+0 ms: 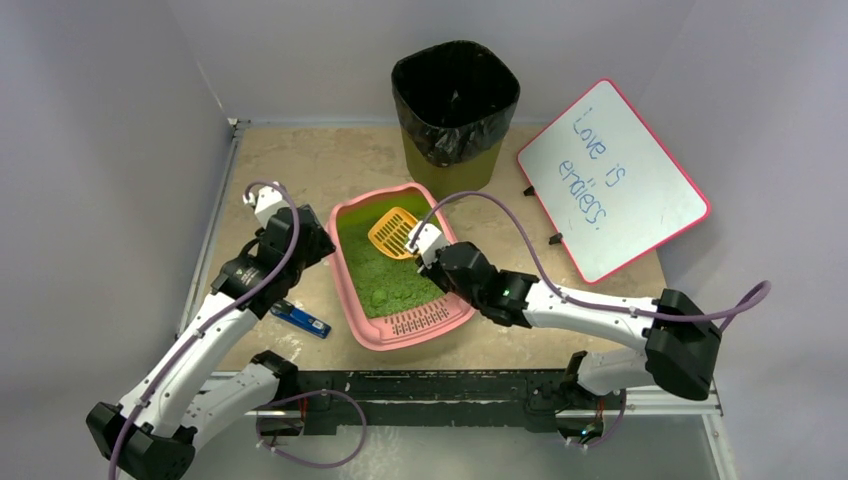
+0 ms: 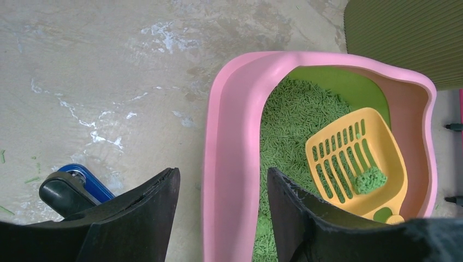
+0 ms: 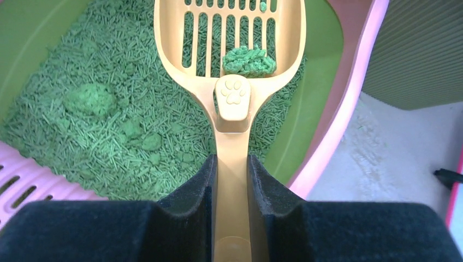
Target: Clean the litter box
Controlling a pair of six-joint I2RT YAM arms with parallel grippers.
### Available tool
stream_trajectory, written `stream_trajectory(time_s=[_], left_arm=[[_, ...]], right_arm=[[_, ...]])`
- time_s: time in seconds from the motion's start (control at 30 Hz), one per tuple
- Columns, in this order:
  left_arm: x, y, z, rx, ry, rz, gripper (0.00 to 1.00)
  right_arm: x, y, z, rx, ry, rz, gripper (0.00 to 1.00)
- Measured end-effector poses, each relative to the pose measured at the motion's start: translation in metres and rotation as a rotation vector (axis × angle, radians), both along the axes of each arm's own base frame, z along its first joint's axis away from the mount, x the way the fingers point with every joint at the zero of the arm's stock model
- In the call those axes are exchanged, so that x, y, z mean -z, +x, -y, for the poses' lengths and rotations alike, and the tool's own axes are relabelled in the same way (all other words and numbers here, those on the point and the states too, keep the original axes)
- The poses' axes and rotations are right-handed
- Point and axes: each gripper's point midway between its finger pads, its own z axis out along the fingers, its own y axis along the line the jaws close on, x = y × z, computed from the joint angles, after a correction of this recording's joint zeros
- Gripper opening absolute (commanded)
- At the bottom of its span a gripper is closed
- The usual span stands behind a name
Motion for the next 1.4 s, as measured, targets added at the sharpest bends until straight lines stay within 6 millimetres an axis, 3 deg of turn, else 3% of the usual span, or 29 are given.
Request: stream_trajectory(time_s=[0.3,0.57,0.8,1.4], left_arm=[[-0.002,0.000,0.005,0.047,-0.013,0.036,0.61],[-0.007,-0.002,0.003,0.065,-0.012,0.085,0.61],[-0.001,-0.003,0.004,0.080,0.003,0.076,0.61],[-0.006,-0.006,0.004,0.094,-0.007,0.093,0.61]], right_arm=[[0.002,-0.014,0.019,-0.111,-0.220,-0.038,0.00],[-0.037,-0.026,0.023,-0.155,-0.139,-0.021,0.00],[-0.038,-0.032,0.030,-0.163,-0.166,-0.052,0.00],[-0.095,-0.012,0.042,-0.126,-0.152,0.007,0.00]])
